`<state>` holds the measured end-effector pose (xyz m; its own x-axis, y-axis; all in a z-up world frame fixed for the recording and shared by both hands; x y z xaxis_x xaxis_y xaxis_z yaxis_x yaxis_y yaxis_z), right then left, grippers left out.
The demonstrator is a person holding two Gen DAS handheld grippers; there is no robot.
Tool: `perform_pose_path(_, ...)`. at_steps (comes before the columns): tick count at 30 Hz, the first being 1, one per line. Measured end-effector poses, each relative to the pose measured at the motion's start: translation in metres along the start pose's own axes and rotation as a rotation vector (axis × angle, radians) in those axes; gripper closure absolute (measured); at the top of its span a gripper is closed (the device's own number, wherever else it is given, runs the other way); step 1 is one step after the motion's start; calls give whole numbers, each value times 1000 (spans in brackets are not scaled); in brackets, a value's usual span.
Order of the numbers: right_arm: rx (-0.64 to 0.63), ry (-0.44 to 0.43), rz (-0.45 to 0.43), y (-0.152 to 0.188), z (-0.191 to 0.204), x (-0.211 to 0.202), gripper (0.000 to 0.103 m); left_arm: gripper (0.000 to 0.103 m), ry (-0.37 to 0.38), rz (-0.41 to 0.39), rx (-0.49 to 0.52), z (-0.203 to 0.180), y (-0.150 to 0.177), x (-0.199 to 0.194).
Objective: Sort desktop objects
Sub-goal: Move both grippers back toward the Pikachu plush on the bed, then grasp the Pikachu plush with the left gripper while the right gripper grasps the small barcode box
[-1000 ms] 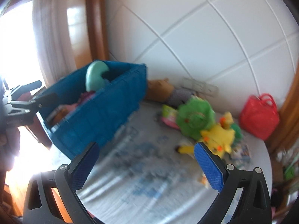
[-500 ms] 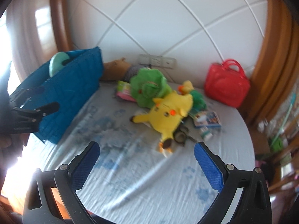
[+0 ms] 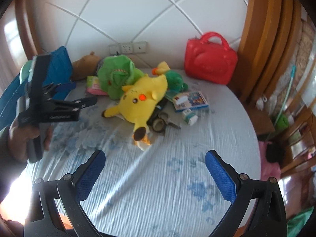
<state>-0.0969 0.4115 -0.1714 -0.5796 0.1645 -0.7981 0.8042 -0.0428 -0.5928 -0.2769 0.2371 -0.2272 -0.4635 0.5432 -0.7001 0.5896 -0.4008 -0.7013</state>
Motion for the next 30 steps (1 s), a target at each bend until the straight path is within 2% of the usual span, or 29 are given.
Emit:
perform_pose_path(4, -3, -13, 38, -2, -23, 28, 1, 0, -8, 52, 4, 4, -8, 63)
perform_pose_path(11, -17, -37, 104, -6, -64, 75, 1, 0, -61, 165, -46, 24, -2, 174)
perform_pose_path(13, -27, -38, 124, -5, -77, 87, 1, 0, -130, 192, -38, 30, 2, 197)
perform_pose_path(15, -33, -42, 149, -2, -89, 100, 1, 0, -166, 192, -40, 34, 5, 211)
perform_pose_path(19, -42, -54, 182, 4, -101, 115, 1, 0, -203, 238, -40, 33, 6, 228)
perform_pose_path(22, -51, -69, 197, 5, -103, 120, 1, 2, -193, 231, -68, 35, 6, 224)
perform_pose_path(24, -60, -78, 195, 3, -101, 123, 1, 24, -199, 203, -69, 33, 6, 214)
perform_pose_path(27, -73, -90, 192, 0, -99, 126, 1, 38, -196, 172, -72, 31, 9, 198)
perform_pose_path(30, -92, -97, 188, -5, -95, 135, 1, 42, -176, 128, -100, 34, 12, 178)
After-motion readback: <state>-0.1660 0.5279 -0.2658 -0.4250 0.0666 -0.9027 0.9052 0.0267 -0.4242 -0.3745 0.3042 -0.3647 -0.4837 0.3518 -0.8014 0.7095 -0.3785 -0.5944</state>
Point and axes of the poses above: each gripper's, at about its wrist camera, not at the fingertips, and x roughly the way its jaws point, z to its left, y to its underside, the point moved 3 cm from there along x, roughly the way its jaws point, and after that the axes turned 8 degrees about y, right-handed, at the moved point
